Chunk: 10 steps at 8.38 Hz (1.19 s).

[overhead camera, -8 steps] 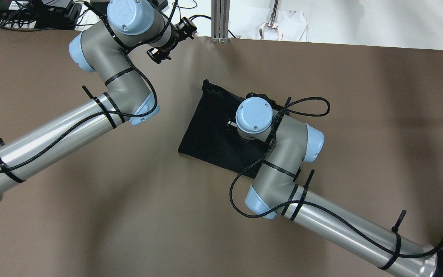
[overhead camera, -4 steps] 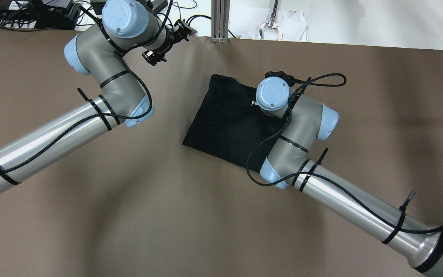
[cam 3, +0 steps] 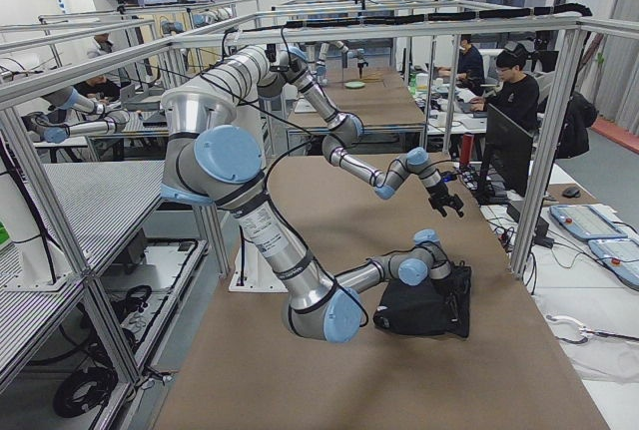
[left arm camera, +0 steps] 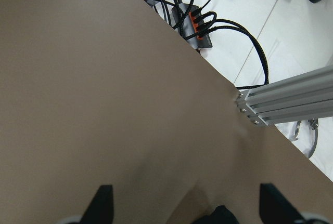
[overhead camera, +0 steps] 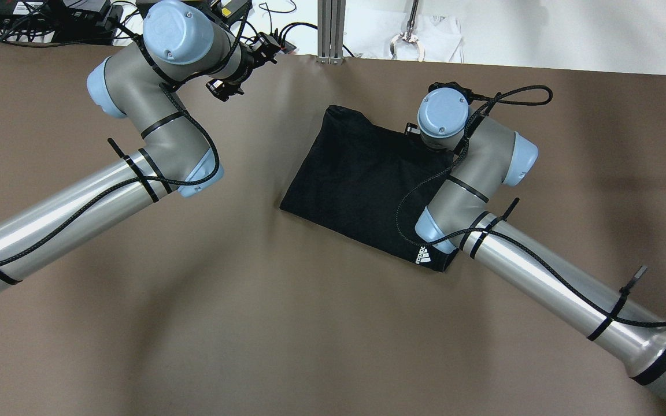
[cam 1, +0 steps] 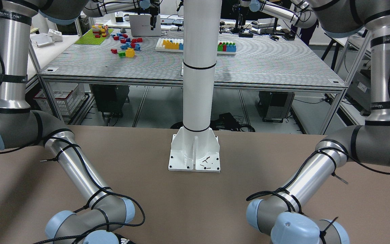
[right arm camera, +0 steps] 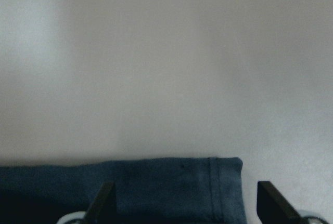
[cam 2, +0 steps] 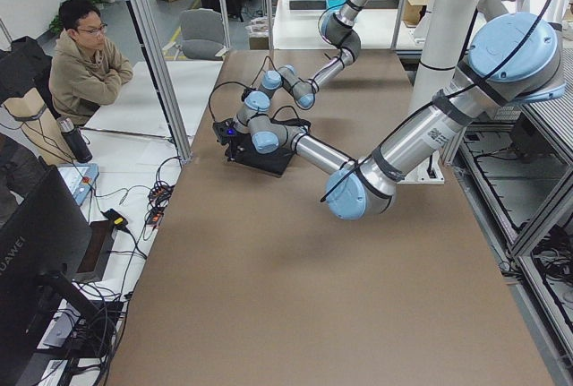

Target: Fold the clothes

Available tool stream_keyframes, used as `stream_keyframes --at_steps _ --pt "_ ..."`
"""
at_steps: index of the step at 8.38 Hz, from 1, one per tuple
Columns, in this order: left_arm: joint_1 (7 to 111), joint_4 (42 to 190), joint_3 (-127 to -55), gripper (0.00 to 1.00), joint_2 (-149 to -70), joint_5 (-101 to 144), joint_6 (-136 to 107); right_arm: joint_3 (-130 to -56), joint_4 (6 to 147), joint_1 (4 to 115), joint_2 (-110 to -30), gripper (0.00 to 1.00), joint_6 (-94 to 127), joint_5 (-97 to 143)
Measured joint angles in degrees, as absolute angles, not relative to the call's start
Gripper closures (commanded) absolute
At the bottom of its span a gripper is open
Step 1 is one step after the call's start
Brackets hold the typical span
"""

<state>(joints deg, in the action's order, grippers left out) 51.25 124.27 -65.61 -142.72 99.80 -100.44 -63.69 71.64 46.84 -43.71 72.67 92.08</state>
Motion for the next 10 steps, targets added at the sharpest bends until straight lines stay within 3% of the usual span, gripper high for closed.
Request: stream_keyframes --at_steps 4,7,10 --pt "51.68 123.77 -72.24 0.0 -136.73 99.99 -94.38 -69.93 71.3 52.32 -48.63 0.05 65.12 96.88" --pt "54.28 123.6 -86.1 0.0 -119.97 99.92 -70.73 -76.04 71.2 60.18 -56.76 0.05 49.71 101.67" --pt "63.57 123.67 -96.35 0.0 -100.49 97.47 -39.64 -78.96 71.06 72.34 -65.28 0.05 22.56 104.29"
